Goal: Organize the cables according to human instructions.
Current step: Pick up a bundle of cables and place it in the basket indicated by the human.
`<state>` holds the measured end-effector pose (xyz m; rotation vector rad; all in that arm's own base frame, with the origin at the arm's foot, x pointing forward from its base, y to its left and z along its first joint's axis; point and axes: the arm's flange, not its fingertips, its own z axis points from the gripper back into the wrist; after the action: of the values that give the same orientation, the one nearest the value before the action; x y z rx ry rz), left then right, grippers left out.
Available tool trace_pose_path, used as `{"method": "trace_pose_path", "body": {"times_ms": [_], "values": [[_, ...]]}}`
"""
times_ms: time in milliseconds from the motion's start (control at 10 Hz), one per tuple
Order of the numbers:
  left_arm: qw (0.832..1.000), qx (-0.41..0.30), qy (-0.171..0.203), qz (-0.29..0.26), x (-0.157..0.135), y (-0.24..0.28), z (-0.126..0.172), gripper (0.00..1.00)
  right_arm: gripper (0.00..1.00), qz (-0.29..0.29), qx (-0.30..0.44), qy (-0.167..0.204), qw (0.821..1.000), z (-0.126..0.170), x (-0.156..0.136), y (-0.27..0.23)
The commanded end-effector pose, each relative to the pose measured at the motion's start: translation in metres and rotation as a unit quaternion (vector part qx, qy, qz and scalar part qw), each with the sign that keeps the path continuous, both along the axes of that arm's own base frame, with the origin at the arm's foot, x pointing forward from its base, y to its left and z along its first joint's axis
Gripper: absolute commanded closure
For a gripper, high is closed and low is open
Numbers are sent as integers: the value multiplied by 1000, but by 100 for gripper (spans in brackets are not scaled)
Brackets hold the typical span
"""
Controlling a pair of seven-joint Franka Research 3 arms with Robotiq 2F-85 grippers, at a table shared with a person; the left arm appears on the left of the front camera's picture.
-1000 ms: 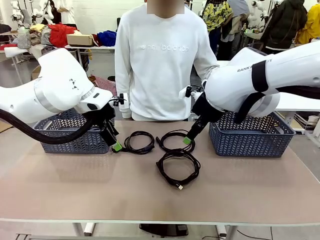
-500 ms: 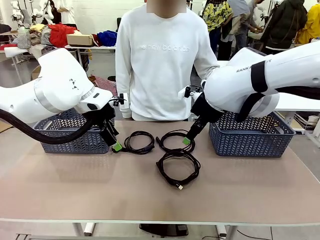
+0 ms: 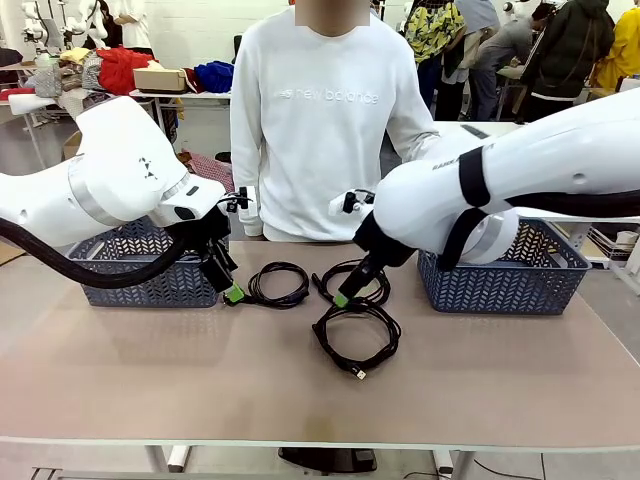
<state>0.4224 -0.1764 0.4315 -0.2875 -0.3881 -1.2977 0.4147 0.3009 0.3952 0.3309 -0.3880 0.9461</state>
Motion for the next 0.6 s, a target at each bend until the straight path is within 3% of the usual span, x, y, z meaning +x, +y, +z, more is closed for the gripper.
{"method": "trace_pose_path", "body": {"times_ms": [0,500], "values": [[1000,0,-2,2,0,1,2,0,0,-2,8,16,1000,-17,-2,12],[1000,0,-2,2,0,1,2,0,0,21,-15,53,998,-50,-2,45]]}}
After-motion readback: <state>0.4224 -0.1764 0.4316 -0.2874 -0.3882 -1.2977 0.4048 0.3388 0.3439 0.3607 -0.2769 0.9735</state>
